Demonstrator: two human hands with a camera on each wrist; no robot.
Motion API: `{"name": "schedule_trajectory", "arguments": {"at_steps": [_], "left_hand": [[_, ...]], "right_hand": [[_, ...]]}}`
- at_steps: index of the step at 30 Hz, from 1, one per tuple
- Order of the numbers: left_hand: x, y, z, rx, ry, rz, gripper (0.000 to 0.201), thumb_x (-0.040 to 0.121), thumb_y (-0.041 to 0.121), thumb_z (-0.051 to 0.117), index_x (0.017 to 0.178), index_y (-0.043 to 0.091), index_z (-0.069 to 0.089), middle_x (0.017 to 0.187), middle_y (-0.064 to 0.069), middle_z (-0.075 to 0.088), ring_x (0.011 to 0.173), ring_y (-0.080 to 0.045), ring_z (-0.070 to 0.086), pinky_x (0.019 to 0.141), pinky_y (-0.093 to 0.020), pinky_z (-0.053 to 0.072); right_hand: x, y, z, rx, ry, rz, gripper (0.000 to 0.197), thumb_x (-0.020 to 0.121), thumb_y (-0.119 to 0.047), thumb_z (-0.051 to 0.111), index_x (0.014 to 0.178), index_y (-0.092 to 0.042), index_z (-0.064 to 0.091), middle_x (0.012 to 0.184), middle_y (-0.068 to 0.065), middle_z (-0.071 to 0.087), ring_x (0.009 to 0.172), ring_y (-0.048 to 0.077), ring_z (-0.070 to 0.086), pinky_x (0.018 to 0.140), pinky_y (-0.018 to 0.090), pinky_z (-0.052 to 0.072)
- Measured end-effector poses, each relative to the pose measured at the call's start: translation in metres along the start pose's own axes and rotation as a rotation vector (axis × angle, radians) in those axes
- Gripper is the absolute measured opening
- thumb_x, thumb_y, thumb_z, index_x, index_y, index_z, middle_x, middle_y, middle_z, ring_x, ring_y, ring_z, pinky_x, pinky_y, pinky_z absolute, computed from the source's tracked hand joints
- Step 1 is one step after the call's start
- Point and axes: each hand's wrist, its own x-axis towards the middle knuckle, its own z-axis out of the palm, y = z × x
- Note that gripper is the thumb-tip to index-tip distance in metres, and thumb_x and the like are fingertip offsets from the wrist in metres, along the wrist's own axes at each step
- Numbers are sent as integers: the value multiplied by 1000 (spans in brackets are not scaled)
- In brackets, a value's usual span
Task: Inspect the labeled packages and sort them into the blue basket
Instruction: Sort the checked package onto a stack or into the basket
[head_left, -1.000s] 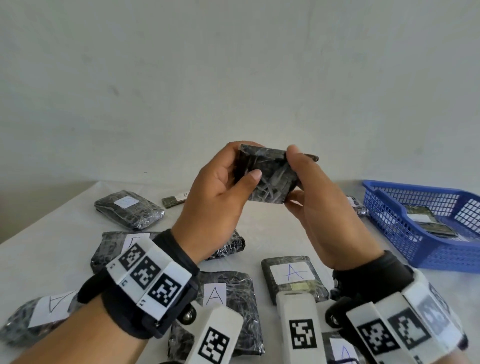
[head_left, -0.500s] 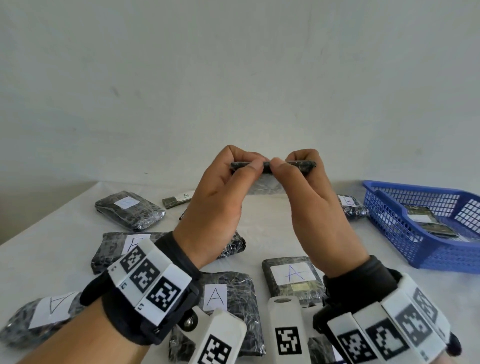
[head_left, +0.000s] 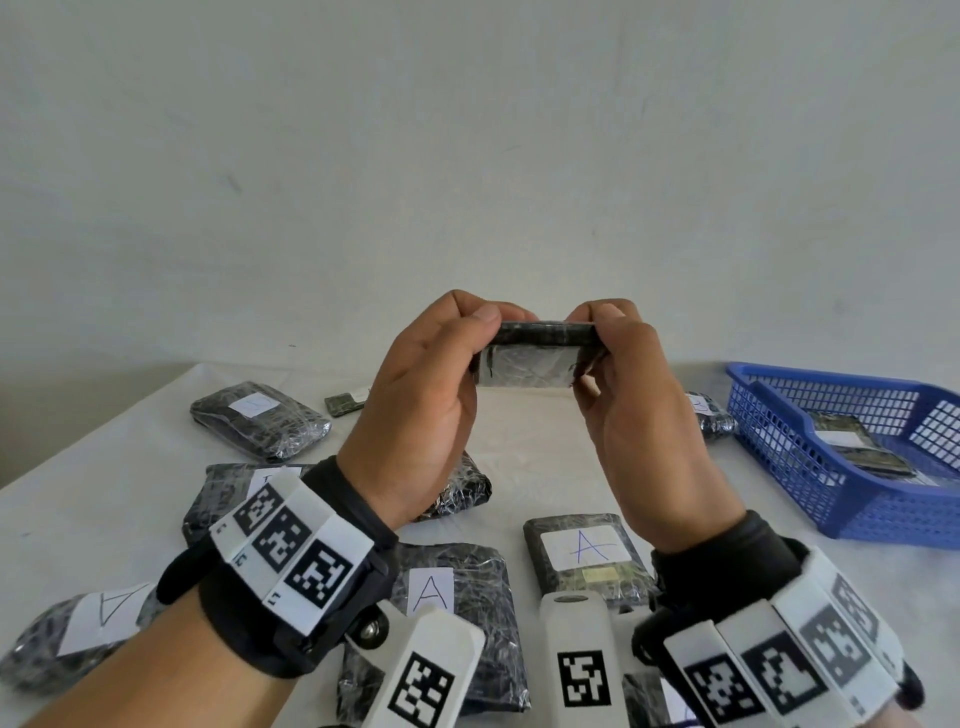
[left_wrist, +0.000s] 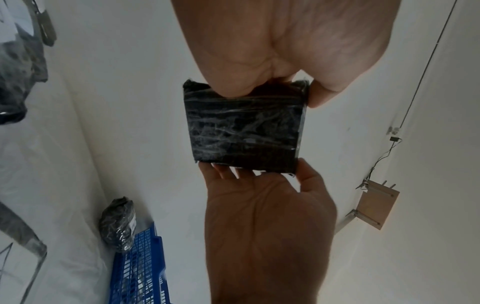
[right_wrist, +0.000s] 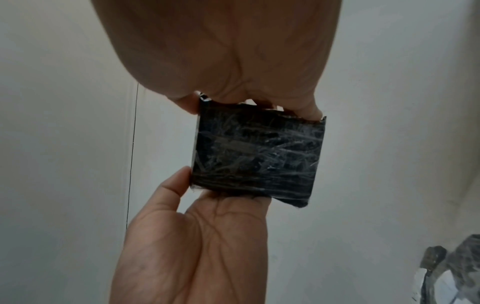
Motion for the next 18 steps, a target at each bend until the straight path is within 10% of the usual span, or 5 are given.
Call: {"name": "schedule_trajectory", "arguments": {"at_steps": [4,7,10,14,18], "left_hand": [[7,4,-5,35,64,-4,26,104,23,52,102,1,64,94,-11,70,93,-20,69,88,-32,58],[8,9,-7,60,118,-8,30,100,28,56,106,1,66,100,-10,71,99,-21,67,96,-32,55],[9,15,-10,159,170,-140,36,90,40,65,109,11,75,110,-14,69,100,-28,60,101,-36,50],[12,15,-15,98,243,-353,27,102,23,58,112,-2,66,105,-22,72,80,-26,76,74,-32,65],[16,15,-24,206,318,-323,25,105,2,50,126,1,64,105,-14,74,81,-18,76,67,-28,64]], "right_hand": [[-2,-2,-1,93,15,89,51,99,-62,49,110,-13,58,113,24,59,105,34,58,109,59,45],[0,-4,-5,-92,90,-35,9,102,-24,68,110,-19,68,98,-9,77,95,7,70,88,25,53],[0,1,-12,-250,211,-187,21,93,-8,76,106,-25,78,93,-15,78,89,0,71,80,11,51],[-2,11,-11,-576,182,-348,23,81,-4,85,102,-11,82,97,-5,75,90,5,67,84,9,49],[-3,6,-14,-615,-90,-86,38,79,-35,89,114,-27,79,125,-13,67,118,3,59,98,1,36]]}}
